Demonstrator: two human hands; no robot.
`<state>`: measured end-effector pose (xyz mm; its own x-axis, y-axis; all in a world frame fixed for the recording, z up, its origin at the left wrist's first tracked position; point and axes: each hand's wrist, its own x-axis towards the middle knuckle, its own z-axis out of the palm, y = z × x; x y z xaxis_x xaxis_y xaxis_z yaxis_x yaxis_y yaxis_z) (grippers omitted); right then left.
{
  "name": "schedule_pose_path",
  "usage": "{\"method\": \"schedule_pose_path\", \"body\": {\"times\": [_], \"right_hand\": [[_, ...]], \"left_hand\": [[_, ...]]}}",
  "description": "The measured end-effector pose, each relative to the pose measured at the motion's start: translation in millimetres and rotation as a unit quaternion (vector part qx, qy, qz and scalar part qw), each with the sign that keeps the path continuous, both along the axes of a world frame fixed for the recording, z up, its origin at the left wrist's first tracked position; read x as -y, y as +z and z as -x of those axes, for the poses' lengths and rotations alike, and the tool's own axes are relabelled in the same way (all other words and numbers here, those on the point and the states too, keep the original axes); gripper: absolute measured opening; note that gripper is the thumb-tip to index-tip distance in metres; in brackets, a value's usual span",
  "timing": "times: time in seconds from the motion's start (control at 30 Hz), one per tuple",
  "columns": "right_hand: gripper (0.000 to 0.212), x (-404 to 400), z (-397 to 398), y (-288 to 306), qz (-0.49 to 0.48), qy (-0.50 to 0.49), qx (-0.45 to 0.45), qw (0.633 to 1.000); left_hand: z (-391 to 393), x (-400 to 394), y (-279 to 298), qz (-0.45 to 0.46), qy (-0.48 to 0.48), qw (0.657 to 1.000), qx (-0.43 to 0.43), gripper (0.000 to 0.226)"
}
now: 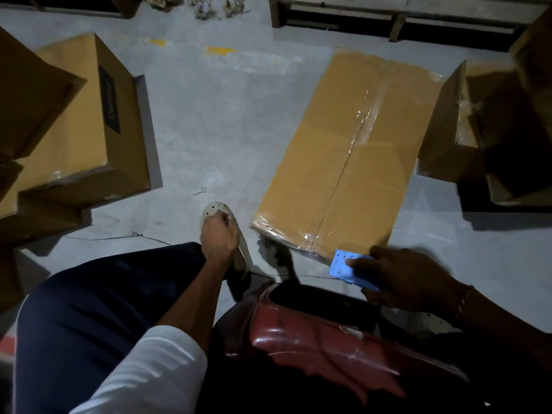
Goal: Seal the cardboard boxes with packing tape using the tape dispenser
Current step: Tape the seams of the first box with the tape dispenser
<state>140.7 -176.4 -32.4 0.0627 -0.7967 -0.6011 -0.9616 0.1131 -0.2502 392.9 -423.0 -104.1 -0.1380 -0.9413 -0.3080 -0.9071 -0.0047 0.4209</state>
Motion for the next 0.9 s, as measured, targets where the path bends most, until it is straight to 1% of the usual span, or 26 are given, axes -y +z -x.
{"method": "schedule_pose_path", "body": {"times": [0.07,0.13,0.23,0.3,0.4,0.43,0.47,0.53,0.63,0.77,0.9], "right_hand": [[0.068,0.3,-0.1,0.4,0.001,0.002,-0.004,1.0],[0.068,0.7,-0.3,2.2,-0.002,-0.005,-0.002,1.0],[0.07,0.7,-1.5,2.5,-0.002,0.001,-0.002,1.0],[0.07,0.0,-0.8,-0.2,-0.003,-0.003,0.001,1.0],[0.07,-1.6,0.4,-1.1,-0.003,-0.003,0.0,1.0],[0.07,-1.4,0.1,-0.7,-0.003,-0.002,0.0,1.0],[0.07,-1.1,0.1,-0.6,-0.001,-0.003,0.003,1.0],[0.067,0.9,0.7,-1.4,0.007,-0.007,0.011,1.0],[0.068,1.9,4.8,-1.7,-0.006,-0.004,0.017,1.0],[0.068,-11.4,18.2,8.8,-0.046,0.015,-0.011,0.999],[0.07,-30.6,23.5,17.9,-0.071,0.006,-0.035,0.997]], "left_hand": [[10.9,-1.3,9.5,0.058,-0.053,0.997,-0.02,0.031],[26.7,-9.2,11.3,0.048,-0.109,0.993,-0.015,0.034],[48.0,-29.4,10.7,0.009,-0.134,0.991,0.019,0.037],[54.9,-40.2,8.1,-0.015,-0.137,0.989,0.053,0.056],[58.6,-53.8,0.4,-0.083,-0.164,0.981,0.065,0.102],[59.0,-58.3,-3.5,-0.088,-0.181,0.976,0.084,0.113],[58.2,-62.2,-7.8,-0.082,-0.195,0.972,0.105,0.118],[56.0,-65.8,-12.7,-0.073,-0.201,0.969,0.12,0.119],[54.9,-63.1,-11.3,-0.1,-0.198,0.967,0.124,0.118],[60.4,-58.7,-7.9,-0.148,-0.194,0.959,0.142,0.118],[60.3,-58.3,-9.0,-0.156,-0.194,0.958,0.142,0.118]]}}
